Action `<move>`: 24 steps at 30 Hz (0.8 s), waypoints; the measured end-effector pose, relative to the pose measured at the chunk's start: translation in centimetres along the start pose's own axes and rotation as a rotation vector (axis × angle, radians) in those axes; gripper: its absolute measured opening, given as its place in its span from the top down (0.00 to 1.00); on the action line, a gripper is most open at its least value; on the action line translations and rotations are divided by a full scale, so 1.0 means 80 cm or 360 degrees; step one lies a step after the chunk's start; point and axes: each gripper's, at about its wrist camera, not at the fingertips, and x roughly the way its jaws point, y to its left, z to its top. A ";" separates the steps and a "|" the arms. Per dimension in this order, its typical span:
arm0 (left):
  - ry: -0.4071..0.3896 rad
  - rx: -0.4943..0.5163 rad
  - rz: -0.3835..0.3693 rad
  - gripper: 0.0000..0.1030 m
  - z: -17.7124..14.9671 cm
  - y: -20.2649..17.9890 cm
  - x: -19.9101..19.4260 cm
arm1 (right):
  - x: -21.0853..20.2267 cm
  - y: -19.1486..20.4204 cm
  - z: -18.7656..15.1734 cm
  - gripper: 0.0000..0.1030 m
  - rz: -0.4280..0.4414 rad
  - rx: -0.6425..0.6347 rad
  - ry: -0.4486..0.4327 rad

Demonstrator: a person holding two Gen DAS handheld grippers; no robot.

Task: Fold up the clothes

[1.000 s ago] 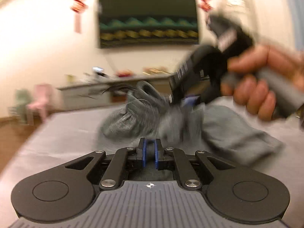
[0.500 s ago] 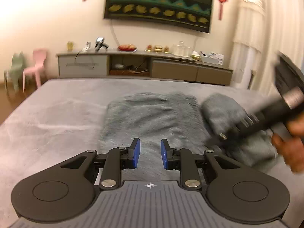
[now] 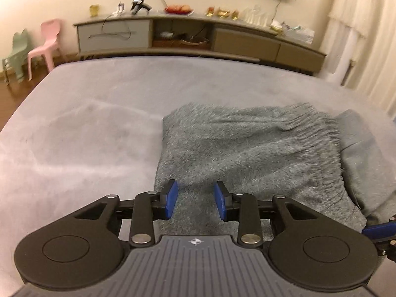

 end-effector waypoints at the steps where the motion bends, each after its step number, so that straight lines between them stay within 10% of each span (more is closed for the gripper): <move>1: 0.0001 -0.0004 -0.0004 0.66 -0.002 0.001 0.001 | -0.007 0.006 -0.001 0.75 -0.0026 -0.0046 -0.0047; 6: -0.0065 -0.0026 -0.0021 0.63 0.013 0.002 0.001 | -0.031 0.041 0.032 0.75 -0.0093 -0.0185 -0.0321; 16: 0.0069 -0.0174 0.0157 0.63 0.042 -0.003 0.055 | 0.036 0.058 0.010 0.74 -0.0248 -0.0305 -0.0190; 22: -0.0035 -0.0056 -0.0169 0.54 0.036 -0.082 -0.008 | -0.006 0.022 -0.014 0.69 -0.0068 -0.0049 -0.0280; 24: 0.0022 -0.0004 -0.0290 0.54 0.017 -0.117 -0.011 | -0.044 -0.002 -0.032 0.48 -0.0117 0.0085 -0.0384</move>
